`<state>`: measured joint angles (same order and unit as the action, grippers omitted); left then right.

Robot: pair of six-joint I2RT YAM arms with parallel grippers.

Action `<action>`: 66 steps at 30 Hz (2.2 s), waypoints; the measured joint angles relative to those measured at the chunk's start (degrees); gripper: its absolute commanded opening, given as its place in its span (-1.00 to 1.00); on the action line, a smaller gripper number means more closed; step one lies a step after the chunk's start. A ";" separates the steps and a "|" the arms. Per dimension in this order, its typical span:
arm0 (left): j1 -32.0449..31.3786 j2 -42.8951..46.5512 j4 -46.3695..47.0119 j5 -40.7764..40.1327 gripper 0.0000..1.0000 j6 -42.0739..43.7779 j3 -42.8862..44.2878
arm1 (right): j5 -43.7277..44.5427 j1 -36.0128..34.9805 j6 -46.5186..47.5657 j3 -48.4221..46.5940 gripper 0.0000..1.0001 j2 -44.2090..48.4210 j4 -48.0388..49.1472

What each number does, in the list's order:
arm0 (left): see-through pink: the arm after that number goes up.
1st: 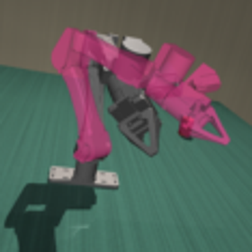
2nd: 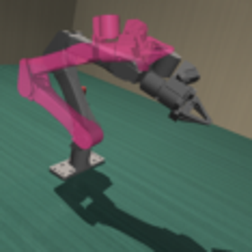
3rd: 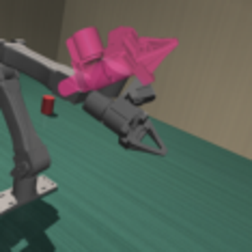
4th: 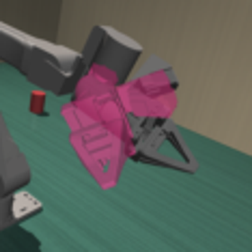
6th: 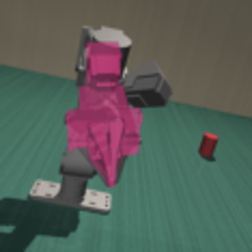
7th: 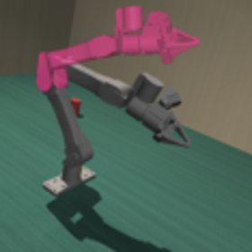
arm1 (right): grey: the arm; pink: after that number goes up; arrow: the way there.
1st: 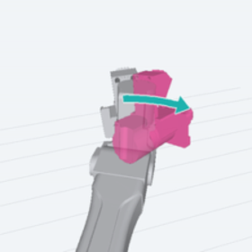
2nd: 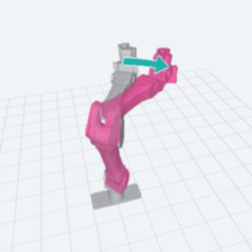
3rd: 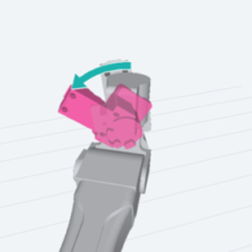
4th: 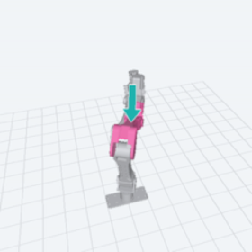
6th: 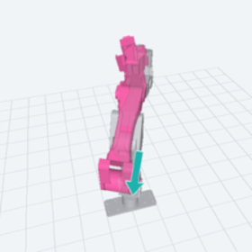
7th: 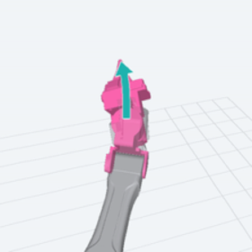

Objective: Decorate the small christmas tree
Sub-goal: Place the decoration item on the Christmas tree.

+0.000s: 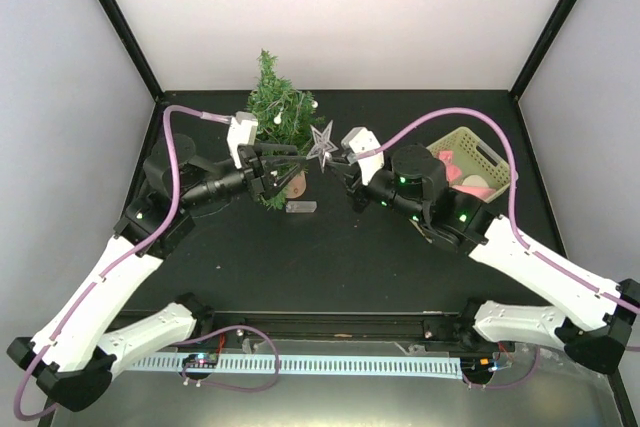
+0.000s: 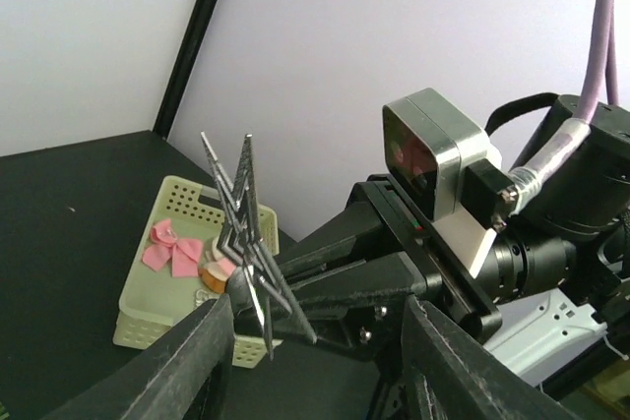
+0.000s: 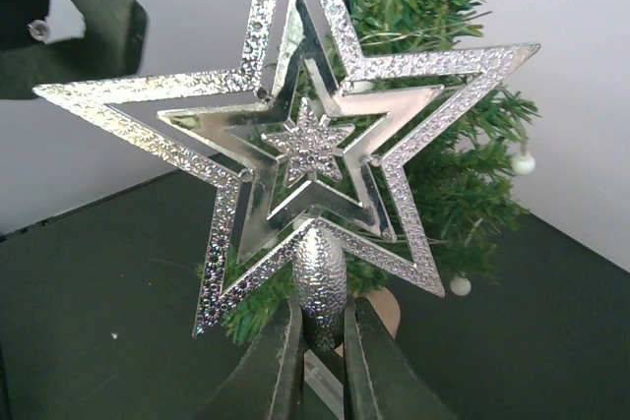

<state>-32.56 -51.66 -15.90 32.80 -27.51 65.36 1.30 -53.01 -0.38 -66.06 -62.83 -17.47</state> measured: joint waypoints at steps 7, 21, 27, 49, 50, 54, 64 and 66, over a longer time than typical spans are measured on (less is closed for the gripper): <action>-0.59 -0.48 -0.17 -2.21 -0.31 1.27 -0.04 | 2.93 -3.45 -1.29 -0.81 -0.80 -2.16 2.05; -0.92 -0.74 -0.24 -4.35 -0.93 3.74 -0.35 | 6.25 -5.11 -1.49 -1.90 -0.75 -3.45 2.12; -0.96 -0.02 1.05 -7.32 -0.97 5.03 -2.60 | 7.54 -5.66 -1.46 -2.03 -0.56 -4.02 1.64; -0.90 -1.29 -10.78 -27.85 -0.97 21.51 15.43 | 5.38 -6.10 -2.34 15.13 1.00 19.10 0.42; -0.90 -1.95 -11.41 -29.00 -0.97 22.56 17.22 | 5.40 -6.10 -2.54 15.52 1.00 20.17 0.04; -0.74 -5.38 -13.27 -33.46 -0.97 26.67 25.16 | 5.31 -6.12 -3.04 16.72 1.00 24.35 -0.96; 2.03 -13.88 -13.64 -37.77 -0.97 31.06 32.54 | 4.17 -6.10 -3.19 18.29 1.00 29.33 -1.07; 2.82 -15.12 -13.11 -37.53 -0.97 30.97 32.54 | 4.02 -6.10 -3.19 18.32 1.00 29.59 -1.14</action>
<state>-29.74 -66.78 -29.02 -4.73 3.46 97.91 5.32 -59.11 -3.57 -47.75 -33.23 -18.61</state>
